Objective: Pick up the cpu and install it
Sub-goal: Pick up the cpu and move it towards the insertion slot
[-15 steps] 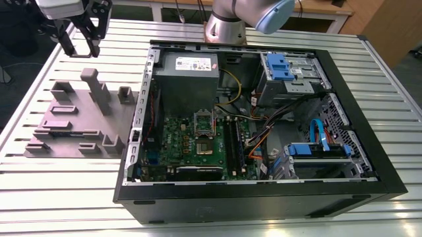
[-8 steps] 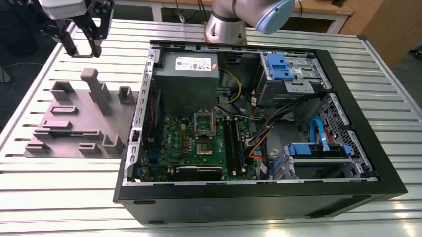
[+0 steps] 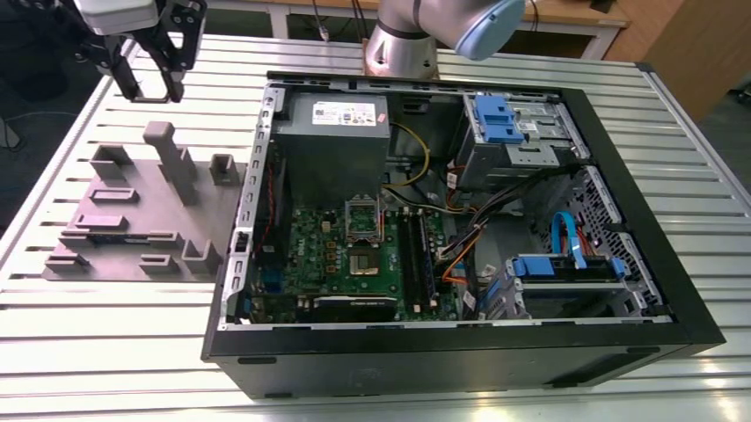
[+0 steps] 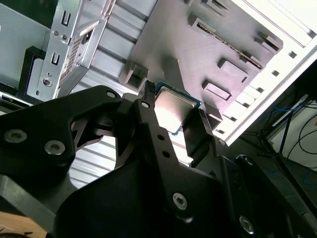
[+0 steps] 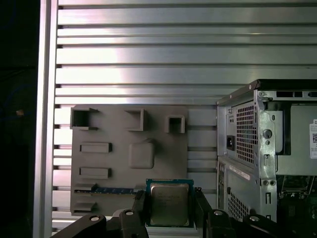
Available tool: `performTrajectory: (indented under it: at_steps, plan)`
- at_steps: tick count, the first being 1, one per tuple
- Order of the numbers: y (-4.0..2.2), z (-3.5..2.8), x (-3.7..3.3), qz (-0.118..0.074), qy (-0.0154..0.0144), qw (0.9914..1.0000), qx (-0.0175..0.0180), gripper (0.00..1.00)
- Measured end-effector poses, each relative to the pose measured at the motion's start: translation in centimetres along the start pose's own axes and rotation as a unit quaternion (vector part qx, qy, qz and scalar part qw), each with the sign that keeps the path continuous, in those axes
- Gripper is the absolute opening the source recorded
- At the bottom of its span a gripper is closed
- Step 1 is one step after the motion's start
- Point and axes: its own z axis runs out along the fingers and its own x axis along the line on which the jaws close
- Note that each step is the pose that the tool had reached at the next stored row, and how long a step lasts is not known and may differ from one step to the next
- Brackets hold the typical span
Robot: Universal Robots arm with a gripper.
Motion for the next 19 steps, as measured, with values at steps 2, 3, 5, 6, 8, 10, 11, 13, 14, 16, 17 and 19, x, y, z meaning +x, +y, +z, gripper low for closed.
performTrajectory:
  at_steps: [2,3,5,6,8,10,11,13,14,16,17,19]
  plan:
    - [0.0,0.0,-0.16,0.0,0.0,1.0,0.0,0.47]
    - [0.0,-0.01,-0.23,0.0,0.0,1.0,0.0,0.47]
    - [0.01,-0.02,-0.41,0.0,0.0,1.0,0.0,0.47]
    - [0.01,-0.02,-0.5,0.0,0.0,1.0,-0.0001,0.47]
    - [0.01,-0.02,-0.72,0.0,0.0,1.0,0.0,0.47]
    - [0.01,-0.03,-0.88,0.0,0.0,1.0,0.0,0.47]
    - [0.01,-0.03,-0.89,0.0,0.0,1.0,-0.0001,0.47]
    - [0.01,-0.03,-0.92,0.0,0.0,1.0,-0.0001,0.47]
    - [0.01,-0.04,-0.95,0.0,0.0,1.0,0.0,0.47]
    - [0.01,-0.03,-1.02,0.0,0.0,1.0,-0.0001,0.47]
    - [0.01,-0.03,-1.04,0.0,0.0,1.0,-0.0001,0.47]
    - [0.01,-0.04,-1.08,0.0,0.0,1.0,0.0,0.47]
